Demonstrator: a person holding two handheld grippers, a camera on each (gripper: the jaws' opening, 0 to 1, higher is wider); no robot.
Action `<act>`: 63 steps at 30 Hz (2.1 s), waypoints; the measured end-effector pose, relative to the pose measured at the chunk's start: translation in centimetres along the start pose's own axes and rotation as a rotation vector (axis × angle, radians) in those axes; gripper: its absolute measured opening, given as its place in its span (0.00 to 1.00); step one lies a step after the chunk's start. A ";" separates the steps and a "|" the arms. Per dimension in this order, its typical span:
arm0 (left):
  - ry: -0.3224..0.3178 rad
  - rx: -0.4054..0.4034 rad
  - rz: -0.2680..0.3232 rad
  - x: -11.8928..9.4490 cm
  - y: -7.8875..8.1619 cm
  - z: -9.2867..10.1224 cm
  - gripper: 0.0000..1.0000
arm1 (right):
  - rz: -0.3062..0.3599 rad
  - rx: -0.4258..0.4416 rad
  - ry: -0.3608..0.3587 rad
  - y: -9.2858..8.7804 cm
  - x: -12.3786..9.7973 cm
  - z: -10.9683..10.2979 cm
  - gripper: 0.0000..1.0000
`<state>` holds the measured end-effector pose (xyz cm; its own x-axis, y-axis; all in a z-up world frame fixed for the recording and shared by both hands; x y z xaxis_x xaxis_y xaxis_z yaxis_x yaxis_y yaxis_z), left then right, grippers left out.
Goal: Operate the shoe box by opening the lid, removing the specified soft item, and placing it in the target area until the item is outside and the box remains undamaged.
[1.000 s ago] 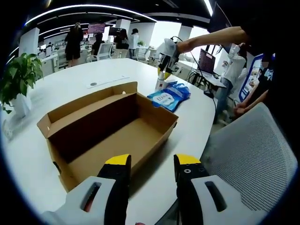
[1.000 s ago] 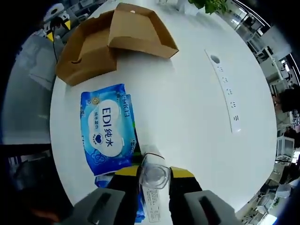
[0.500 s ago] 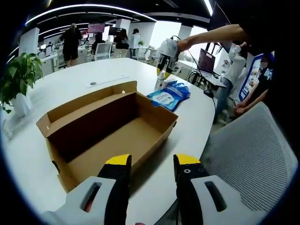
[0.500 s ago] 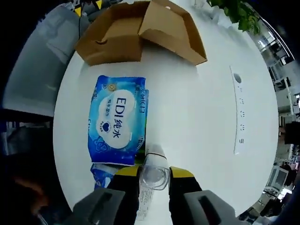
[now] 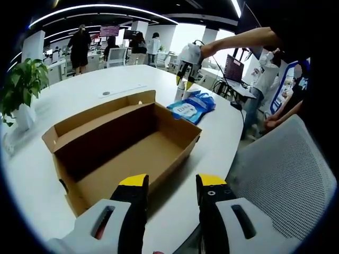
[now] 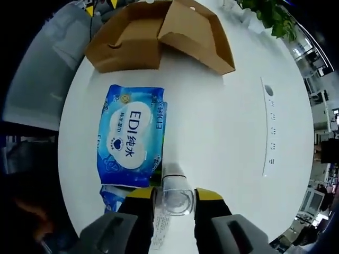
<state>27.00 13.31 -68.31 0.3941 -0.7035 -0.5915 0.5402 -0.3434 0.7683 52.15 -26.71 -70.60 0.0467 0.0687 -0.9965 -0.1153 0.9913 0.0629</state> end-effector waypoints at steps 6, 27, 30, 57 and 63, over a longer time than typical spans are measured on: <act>0.001 -0.002 0.004 0.0 0.1 0.0 0.36 | 0.009 0.024 -0.008 -0.2 -0.4 0.0 0.29; 0.010 -0.037 0.068 -0.3 0.9 -0.5 0.36 | 0.229 0.469 -0.107 -5.3 -4.3 -4.1 0.36; 0.024 -0.053 0.094 -0.7 1.2 -0.7 0.36 | 0.301 0.577 -0.122 -6.1 -4.8 -5.6 0.36; 0.453 -0.225 0.137 -5.9 -1.7 -7.9 0.35 | 0.755 0.823 -0.117 4.8 -5.0 -13.0 0.38; 0.527 -0.298 0.083 -5.7 -3.0 -9.2 0.34 | 0.766 0.793 -0.099 6.9 -4.9 -12.4 0.38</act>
<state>30.00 24.10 -69.44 0.7178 -0.2914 -0.6324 0.6466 -0.0578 0.7606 38.84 -21.64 -65.99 0.3181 0.6684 -0.6723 0.5192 0.4705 0.7135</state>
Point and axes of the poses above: the point that each gripper's makers call its tool centre point, and the gripper's own axes: x roughly forward along the fingers, z roughly to its right, y roughly out of its top, the point moved 7 cm from there along -x, roughly backward along the fingers, and after that the axes turned 1 degree about z, right-handed, at the moved point
